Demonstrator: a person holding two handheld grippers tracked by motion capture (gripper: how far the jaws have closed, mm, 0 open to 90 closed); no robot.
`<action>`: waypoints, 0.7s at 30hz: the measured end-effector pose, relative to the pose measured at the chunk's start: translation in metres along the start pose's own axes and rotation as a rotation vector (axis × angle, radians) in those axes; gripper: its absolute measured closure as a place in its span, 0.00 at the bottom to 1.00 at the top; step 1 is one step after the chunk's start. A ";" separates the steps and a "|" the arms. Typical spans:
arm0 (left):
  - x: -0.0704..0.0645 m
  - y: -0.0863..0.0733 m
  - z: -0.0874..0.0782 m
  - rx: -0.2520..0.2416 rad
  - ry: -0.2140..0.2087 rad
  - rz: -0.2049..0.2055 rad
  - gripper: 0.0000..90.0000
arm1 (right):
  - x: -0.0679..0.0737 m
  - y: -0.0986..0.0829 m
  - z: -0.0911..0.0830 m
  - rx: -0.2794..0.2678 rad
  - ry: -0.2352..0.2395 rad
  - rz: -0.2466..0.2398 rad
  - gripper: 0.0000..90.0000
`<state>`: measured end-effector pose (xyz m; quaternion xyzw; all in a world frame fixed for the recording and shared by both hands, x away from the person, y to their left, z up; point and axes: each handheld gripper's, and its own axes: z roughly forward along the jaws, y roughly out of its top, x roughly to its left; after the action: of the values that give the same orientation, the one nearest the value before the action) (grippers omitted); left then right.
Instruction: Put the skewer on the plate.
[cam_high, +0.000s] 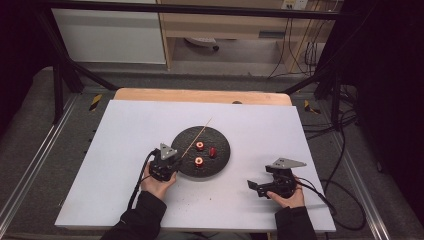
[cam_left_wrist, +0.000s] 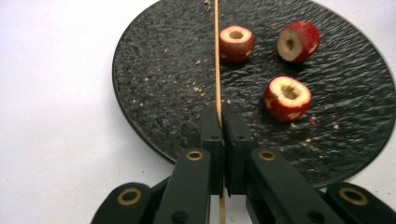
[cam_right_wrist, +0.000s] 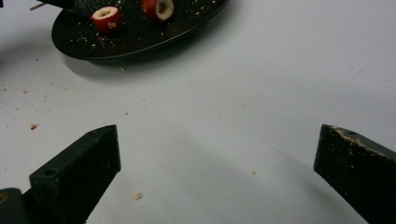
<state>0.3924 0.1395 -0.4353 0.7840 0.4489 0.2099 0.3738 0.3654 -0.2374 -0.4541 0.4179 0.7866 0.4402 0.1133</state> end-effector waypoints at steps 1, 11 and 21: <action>0.000 0.000 0.001 0.005 0.004 0.001 0.98 | 0.000 0.000 0.000 0.001 0.000 0.000 0.02; -0.003 -0.001 0.005 0.027 0.014 0.020 0.97 | 0.000 0.000 0.000 -0.002 0.000 -0.001 0.02; 0.002 -0.001 -0.006 -0.005 -0.032 0.053 0.78 | 0.000 0.000 -0.002 -0.005 -0.004 0.000 0.02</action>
<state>0.3890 0.1440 -0.4320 0.7979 0.4216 0.2084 0.3770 0.3647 -0.2383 -0.4526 0.4184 0.7852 0.4416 0.1158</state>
